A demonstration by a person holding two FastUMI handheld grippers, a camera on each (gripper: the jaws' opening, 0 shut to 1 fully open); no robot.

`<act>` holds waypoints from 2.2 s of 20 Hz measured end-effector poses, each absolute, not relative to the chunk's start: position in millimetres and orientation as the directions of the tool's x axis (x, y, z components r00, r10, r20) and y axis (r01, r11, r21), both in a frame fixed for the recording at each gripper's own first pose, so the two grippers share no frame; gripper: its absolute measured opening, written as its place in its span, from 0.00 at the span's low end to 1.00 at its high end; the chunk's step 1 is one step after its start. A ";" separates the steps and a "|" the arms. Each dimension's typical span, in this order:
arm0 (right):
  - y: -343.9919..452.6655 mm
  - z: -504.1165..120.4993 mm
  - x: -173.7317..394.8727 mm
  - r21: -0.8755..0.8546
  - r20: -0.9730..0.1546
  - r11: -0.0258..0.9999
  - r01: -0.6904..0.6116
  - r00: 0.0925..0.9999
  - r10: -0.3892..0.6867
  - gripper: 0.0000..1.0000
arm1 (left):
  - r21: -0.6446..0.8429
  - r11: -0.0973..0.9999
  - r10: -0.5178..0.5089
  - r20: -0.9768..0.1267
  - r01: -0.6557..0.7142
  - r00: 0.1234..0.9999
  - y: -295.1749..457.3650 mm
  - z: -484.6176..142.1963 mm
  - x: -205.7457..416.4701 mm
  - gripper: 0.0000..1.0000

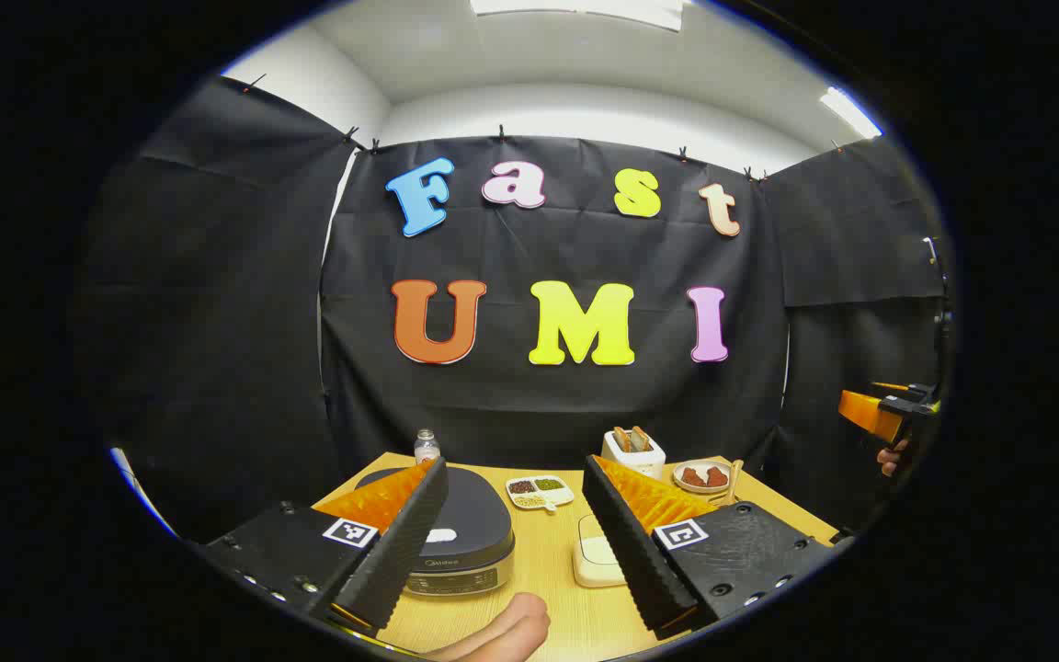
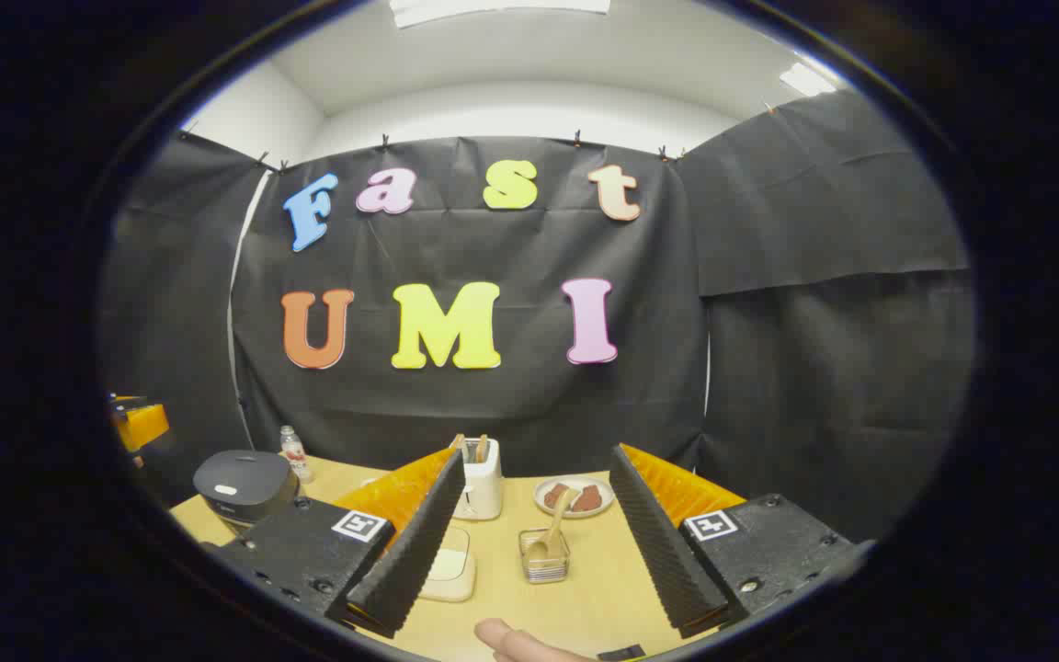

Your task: Close the left gripper, press the button to open the rice cooker; take a wooden spoon from the chopstick holder with the right hand, scoop a spoonful of rice and pour it into the rice cooker, then put the wooden spoon back into the chopstick holder.

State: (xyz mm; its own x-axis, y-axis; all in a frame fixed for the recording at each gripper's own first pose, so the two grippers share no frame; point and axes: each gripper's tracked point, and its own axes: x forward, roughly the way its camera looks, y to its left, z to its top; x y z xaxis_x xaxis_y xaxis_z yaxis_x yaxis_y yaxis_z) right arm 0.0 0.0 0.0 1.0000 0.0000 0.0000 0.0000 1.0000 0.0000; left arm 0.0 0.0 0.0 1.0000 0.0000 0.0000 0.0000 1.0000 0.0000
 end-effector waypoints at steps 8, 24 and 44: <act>-8.8 -3.7 -1.8 -0.011 0.001 1.000 0.005 1.000 -0.005 1.00 | 0.009 0.999 -0.036 -0.010 0.036 0.999 -7.9 -6.5 2.9 0.94; -5.7 -8.0 -6.7 -0.016 0.018 1.000 -0.026 0.999 0.026 1.00 | -0.045 0.998 0.046 -0.112 -0.052 0.993 25.7 -28.1 28.1 0.92; 3.2 -44.1 15.9 -0.026 -0.019 0.996 -0.081 0.997 0.080 0.99 | 0.013 0.979 0.180 -0.533 -0.205 0.827 95.9 -149.8 102.1 0.01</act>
